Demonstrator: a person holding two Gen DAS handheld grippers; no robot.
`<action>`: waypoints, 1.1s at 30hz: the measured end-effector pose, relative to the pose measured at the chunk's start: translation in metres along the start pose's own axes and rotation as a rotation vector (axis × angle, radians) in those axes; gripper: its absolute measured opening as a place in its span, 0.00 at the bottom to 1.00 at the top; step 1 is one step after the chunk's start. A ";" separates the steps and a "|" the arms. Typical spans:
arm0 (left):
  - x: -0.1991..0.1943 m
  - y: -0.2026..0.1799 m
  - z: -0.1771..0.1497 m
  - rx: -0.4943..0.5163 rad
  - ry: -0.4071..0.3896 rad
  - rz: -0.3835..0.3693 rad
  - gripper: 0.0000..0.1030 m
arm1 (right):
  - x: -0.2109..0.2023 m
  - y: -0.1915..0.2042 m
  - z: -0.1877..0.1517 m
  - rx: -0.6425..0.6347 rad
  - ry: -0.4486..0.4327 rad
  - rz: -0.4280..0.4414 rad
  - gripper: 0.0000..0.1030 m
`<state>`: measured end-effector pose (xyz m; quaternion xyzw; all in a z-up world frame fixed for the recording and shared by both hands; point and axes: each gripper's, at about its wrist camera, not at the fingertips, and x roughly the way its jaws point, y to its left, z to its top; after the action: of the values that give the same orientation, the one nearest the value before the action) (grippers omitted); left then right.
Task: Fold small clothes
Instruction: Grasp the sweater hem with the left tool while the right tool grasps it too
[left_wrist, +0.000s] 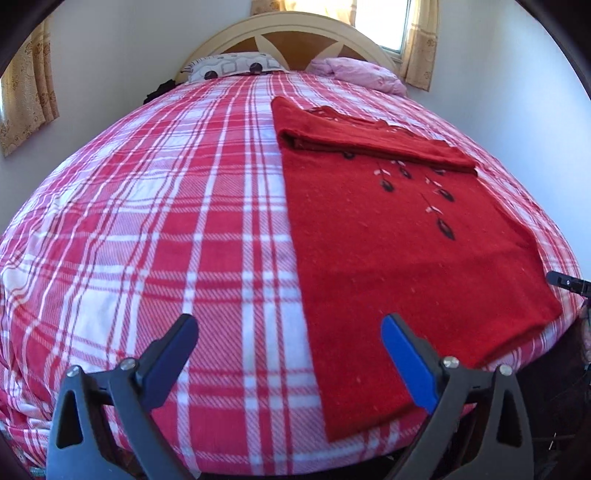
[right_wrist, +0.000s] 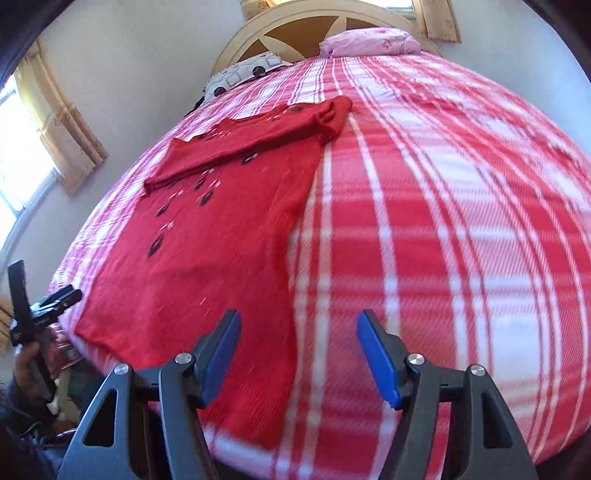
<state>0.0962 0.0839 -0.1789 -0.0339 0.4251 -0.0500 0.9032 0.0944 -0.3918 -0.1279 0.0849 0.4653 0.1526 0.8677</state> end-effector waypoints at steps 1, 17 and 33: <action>0.000 -0.001 -0.002 0.004 0.003 -0.003 0.92 | -0.001 0.001 -0.003 -0.001 0.002 0.006 0.61; -0.004 -0.022 -0.027 0.008 0.062 -0.078 0.61 | -0.008 0.007 -0.043 0.066 0.010 0.133 0.31; -0.008 -0.028 -0.034 0.029 0.093 -0.114 0.50 | -0.005 -0.003 -0.047 0.121 -0.007 0.204 0.27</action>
<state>0.0632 0.0568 -0.1913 -0.0424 0.4630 -0.1091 0.8786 0.0531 -0.3966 -0.1506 0.1847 0.4598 0.2115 0.8425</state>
